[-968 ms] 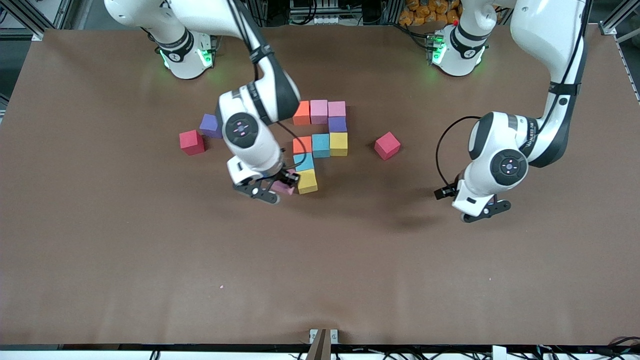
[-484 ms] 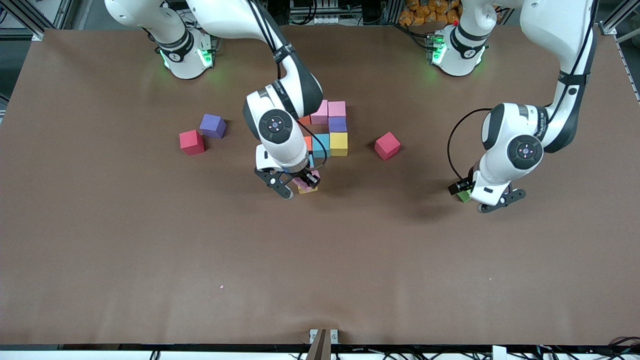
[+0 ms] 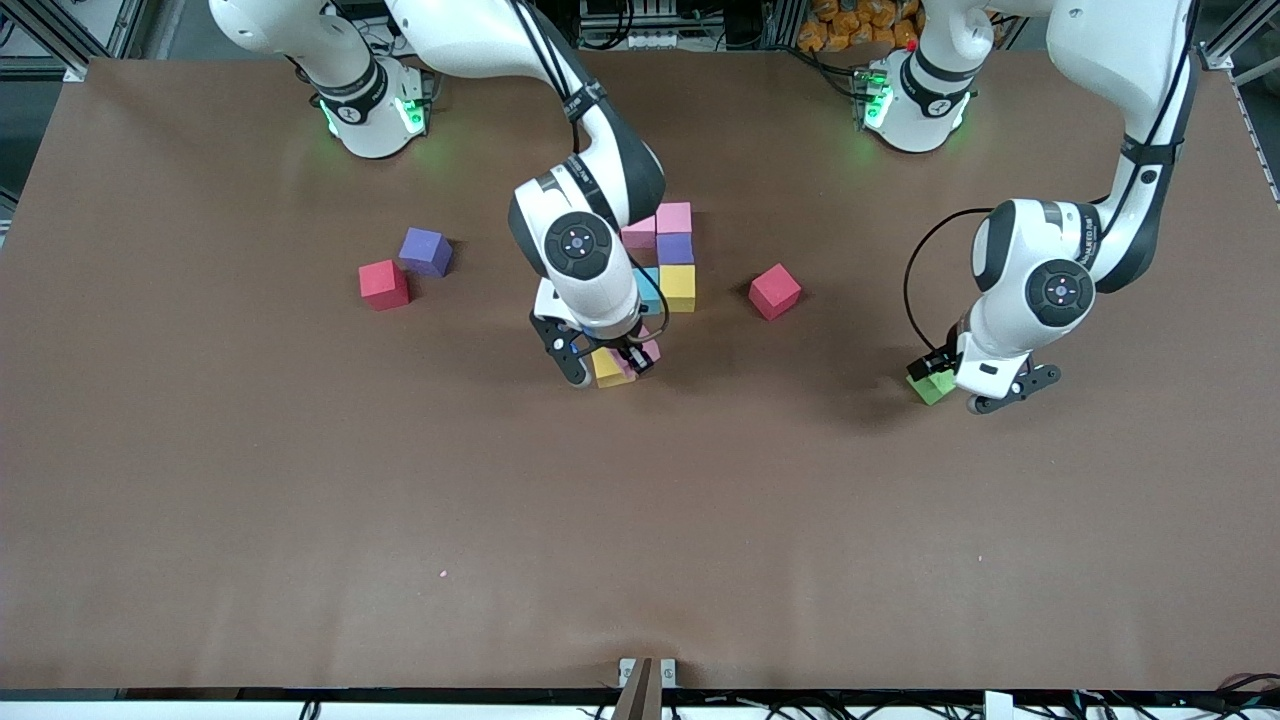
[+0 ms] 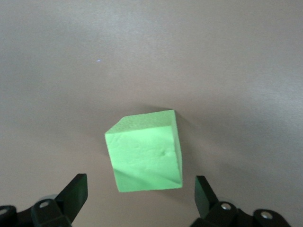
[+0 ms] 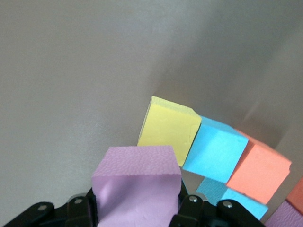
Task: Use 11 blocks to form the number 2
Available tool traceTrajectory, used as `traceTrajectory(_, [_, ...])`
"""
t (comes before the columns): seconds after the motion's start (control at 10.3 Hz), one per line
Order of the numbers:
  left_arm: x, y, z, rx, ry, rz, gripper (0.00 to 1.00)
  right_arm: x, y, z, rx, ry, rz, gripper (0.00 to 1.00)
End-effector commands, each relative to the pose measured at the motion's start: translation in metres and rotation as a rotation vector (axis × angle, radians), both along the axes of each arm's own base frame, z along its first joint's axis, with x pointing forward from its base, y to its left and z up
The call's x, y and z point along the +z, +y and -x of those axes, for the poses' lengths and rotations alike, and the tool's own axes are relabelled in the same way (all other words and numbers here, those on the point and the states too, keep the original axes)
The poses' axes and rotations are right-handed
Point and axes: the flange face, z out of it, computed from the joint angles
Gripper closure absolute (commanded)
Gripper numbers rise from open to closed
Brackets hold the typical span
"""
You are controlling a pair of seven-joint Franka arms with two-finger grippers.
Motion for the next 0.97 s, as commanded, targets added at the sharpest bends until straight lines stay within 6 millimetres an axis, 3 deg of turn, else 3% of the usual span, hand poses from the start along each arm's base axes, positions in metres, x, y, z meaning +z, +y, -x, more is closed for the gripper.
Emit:
traceTrajectory(0.0, [-0.003, 0.011, 0.001, -0.015, -0.02, 0.018, 0.0, -0.008, 0.013, -0.004, -0.054, 0.017, 0.009, 0.57])
traceTrajectory(0.29, [-0.01, 0.015, -0.002, 0.005, -0.02, 0.02, 0.0, -0.015, 0.026, -0.002, -0.147, 0.029, -0.008, 0.57])
traceTrajectory(0.87, [-0.024, 0.021, -0.003, 0.125, -0.019, 0.086, 0.0, -0.031, 0.031, 0.004, -0.272, 0.068, 0.007, 0.56])
